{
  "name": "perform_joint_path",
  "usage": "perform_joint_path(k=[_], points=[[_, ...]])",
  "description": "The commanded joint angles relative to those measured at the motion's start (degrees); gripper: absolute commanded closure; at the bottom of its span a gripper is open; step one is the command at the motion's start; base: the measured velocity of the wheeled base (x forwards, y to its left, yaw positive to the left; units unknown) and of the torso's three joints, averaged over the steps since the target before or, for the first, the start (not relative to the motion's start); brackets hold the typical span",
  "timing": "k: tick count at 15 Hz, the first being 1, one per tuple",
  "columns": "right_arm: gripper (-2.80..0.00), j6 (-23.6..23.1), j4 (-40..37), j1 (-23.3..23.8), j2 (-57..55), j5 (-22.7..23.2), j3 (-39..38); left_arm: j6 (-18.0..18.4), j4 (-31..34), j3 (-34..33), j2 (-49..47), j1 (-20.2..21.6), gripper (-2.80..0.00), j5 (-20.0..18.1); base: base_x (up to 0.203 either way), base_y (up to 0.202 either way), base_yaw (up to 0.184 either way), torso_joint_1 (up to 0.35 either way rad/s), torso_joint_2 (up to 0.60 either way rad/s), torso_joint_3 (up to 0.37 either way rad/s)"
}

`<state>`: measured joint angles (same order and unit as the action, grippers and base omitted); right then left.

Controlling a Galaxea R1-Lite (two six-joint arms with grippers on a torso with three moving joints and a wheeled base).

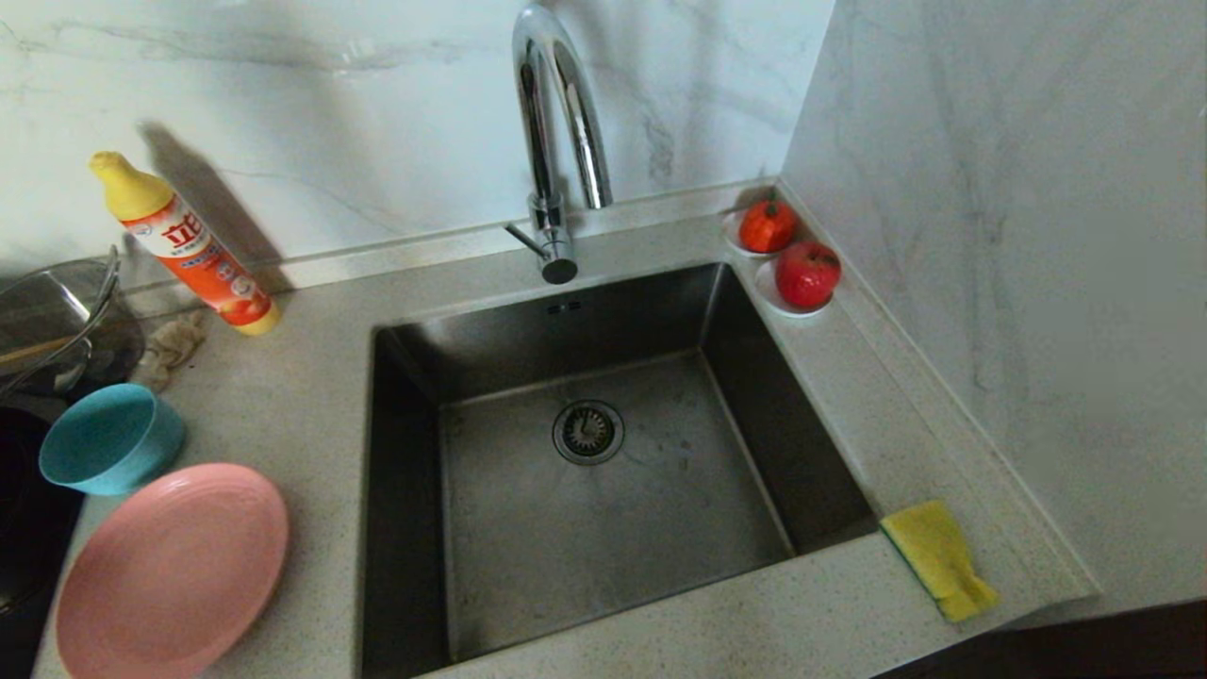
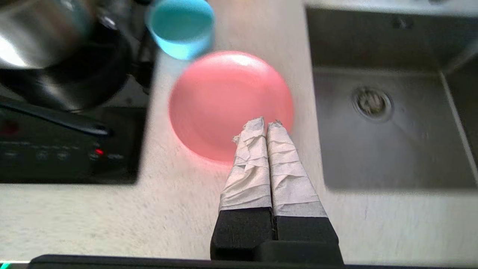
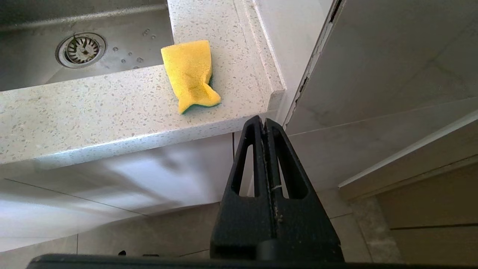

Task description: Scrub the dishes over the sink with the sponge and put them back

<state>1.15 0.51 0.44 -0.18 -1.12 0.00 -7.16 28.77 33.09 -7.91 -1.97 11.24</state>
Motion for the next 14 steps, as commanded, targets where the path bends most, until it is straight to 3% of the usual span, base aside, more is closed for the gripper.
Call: perform_joint_path(k=[1,4,6,7,8,10,14], points=[[0.00,0.00,0.02,0.00,-0.08,-0.02,0.00,3.34,0.00,-7.50,8.07,0.63,0.00,-2.77,0.000,0.000,0.000,0.000,0.00,0.000],[0.00,0.00,0.02,0.00,-0.08,-0.02,0.00,8.09,-5.37,-17.30,8.16,0.72,0.00,-3.73,0.000,0.000,0.000,0.000,0.00,0.000],[0.00,-1.52,-0.03,0.00,-0.03,0.13,0.00,12.81,-17.52,-24.88,8.17,0.73,0.00,-4.25,0.000,0.000,0.000,0.000,0.00,0.000],[0.00,-3.90,-0.22,0.00,0.00,0.40,0.00,14.69,-20.33,-26.71,8.18,0.74,0.00,-5.18,0.000,0.000,0.000,0.000,0.00,0.000],[0.00,-4.01,-0.25,0.00,-0.06,0.62,0.00,14.71,-20.46,-27.84,8.14,0.74,0.00,-6.72,0.000,0.000,0.000,0.000,0.00,0.000],[0.00,-2.00,-0.16,0.00,0.01,0.59,0.00,10.01,-19.20,-28.99,8.17,0.79,0.00,-12.53,0.000,0.000,0.000,0.000,0.00,0.000],[0.00,-2.02,-0.16,0.00,-0.08,0.52,0.00,9.18,-19.45,-29.14,8.18,0.82,0.00,-12.48,0.000,0.000,0.000,0.000,0.00,0.000]])
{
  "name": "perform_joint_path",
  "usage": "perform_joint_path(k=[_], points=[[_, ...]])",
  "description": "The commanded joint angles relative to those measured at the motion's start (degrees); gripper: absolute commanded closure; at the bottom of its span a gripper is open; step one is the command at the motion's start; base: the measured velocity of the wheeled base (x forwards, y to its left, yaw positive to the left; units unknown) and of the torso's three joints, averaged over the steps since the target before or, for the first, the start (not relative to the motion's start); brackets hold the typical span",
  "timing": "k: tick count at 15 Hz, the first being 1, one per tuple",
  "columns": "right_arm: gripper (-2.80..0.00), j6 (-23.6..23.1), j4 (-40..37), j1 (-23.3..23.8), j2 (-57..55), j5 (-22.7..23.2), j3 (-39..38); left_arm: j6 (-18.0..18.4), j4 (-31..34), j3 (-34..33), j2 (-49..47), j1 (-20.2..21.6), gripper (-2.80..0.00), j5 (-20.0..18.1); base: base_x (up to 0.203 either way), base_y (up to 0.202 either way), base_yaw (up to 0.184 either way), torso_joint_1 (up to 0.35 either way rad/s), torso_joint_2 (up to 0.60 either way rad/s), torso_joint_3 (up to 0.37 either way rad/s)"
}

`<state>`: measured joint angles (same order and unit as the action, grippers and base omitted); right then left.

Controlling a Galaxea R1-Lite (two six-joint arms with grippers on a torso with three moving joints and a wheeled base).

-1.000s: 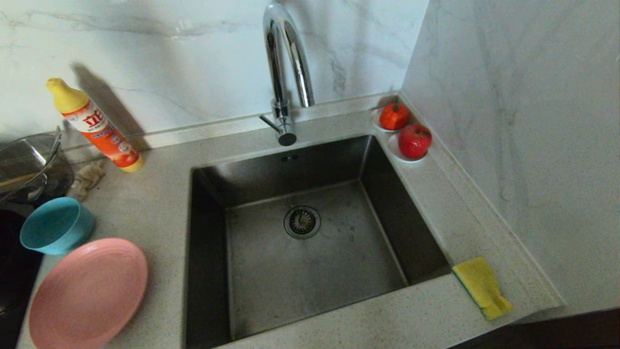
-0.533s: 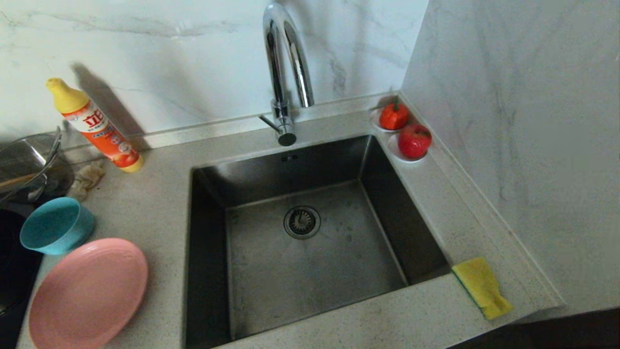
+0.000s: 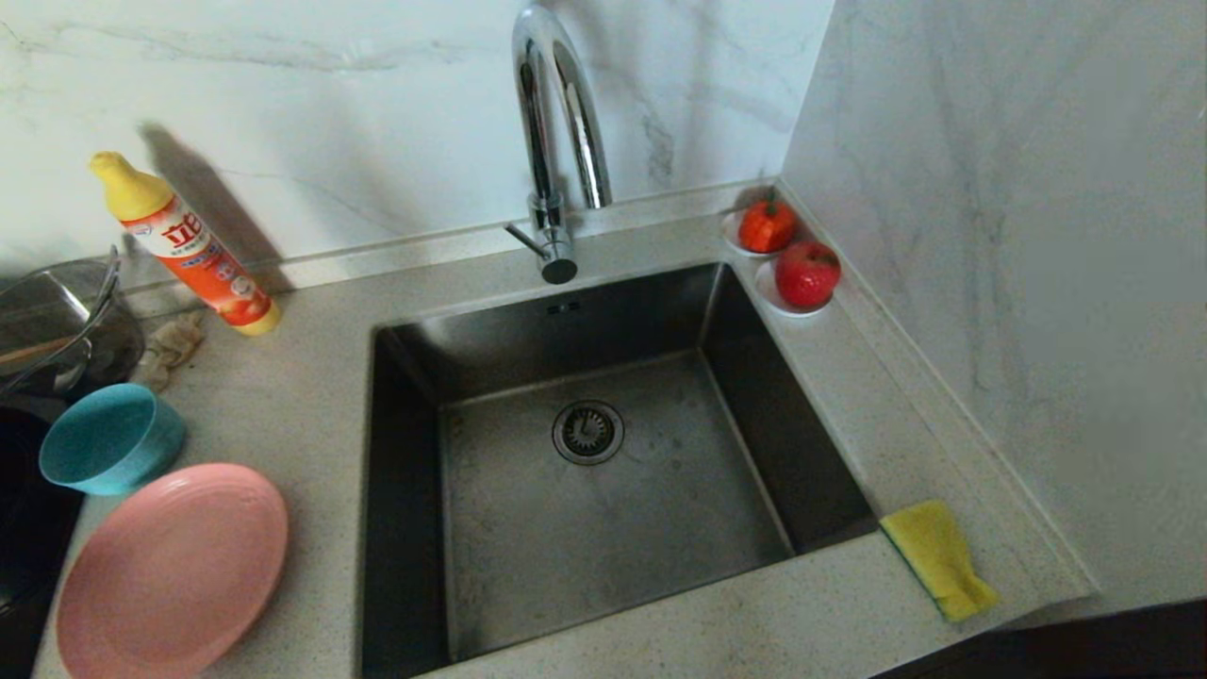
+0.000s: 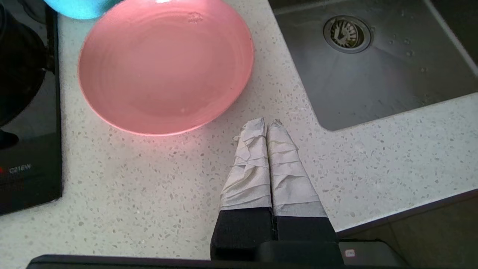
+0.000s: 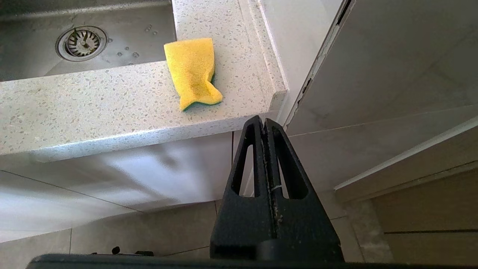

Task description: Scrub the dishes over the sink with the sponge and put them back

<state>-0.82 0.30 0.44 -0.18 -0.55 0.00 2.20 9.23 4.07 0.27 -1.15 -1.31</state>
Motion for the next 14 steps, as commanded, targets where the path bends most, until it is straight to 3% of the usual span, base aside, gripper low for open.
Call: perform_joint_path(k=[1,14], points=[[0.00,0.12,0.05,0.00,-0.08,-0.07,0.00,-0.53,0.00,-0.12,0.00,0.00,0.00,0.17,0.000,0.000,0.000,0.000,0.00,0.000],[0.00,1.17,0.13,0.00,-0.08,-0.24,0.00,-0.53,0.00,-0.12,0.00,0.00,0.00,0.17,0.000,0.000,0.000,0.000,0.00,0.000]])
